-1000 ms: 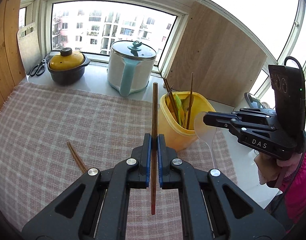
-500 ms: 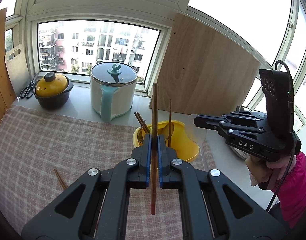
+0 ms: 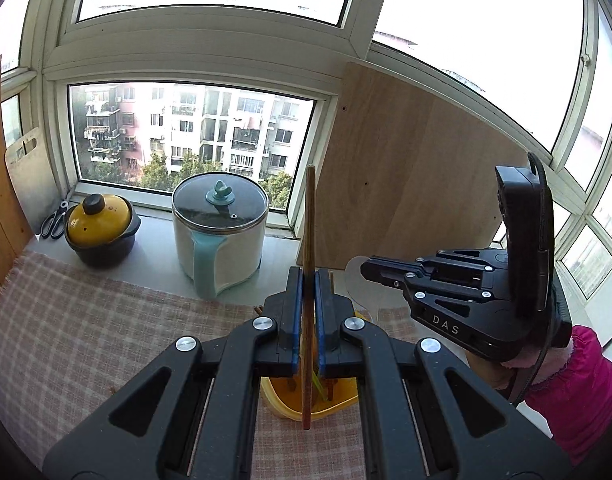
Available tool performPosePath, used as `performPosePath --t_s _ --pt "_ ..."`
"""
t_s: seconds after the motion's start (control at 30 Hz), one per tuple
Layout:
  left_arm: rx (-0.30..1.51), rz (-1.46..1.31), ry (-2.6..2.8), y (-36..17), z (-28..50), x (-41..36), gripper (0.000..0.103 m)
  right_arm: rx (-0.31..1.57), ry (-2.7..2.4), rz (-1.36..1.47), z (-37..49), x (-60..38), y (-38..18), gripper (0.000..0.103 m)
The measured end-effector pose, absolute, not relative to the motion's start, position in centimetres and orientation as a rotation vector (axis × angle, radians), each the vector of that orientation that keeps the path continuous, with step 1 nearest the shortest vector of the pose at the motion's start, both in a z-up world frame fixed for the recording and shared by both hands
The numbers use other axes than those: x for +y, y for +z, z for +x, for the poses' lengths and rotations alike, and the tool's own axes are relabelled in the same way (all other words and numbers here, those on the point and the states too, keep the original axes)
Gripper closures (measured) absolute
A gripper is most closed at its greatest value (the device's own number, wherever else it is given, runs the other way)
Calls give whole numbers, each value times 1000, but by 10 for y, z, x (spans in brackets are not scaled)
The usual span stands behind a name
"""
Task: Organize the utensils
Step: 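Lower both into the container and open the right tool while the left tool releases the chopstick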
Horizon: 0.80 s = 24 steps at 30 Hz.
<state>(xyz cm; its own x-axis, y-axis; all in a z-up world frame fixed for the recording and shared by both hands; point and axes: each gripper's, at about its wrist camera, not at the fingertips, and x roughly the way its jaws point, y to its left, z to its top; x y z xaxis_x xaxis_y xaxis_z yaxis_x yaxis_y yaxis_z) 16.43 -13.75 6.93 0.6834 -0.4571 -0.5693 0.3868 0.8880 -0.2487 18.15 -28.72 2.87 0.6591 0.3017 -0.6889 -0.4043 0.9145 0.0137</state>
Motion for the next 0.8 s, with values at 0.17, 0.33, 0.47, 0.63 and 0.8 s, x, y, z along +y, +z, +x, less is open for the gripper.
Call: performPosePath --t_s 0.17,0.33,0.47,0.63,0.8 --pt "664 -103 -467 69 179 -143 100 739 382 -167 194 -287 25 103" --pt "685 -116 -461 60 195 -145 100 730 366 -194 207 -285 18 103" --pt "709 -115 -453 48 204 -147 100 729 366 -218 214 -282 10 103" --pt "747 -116 -442 30 210 -148 100 744 387 -236 219 -277 -4 103" --pt "791 -121 -436 11 212 -149 100 750 393 -239 217 -278 -16 103"
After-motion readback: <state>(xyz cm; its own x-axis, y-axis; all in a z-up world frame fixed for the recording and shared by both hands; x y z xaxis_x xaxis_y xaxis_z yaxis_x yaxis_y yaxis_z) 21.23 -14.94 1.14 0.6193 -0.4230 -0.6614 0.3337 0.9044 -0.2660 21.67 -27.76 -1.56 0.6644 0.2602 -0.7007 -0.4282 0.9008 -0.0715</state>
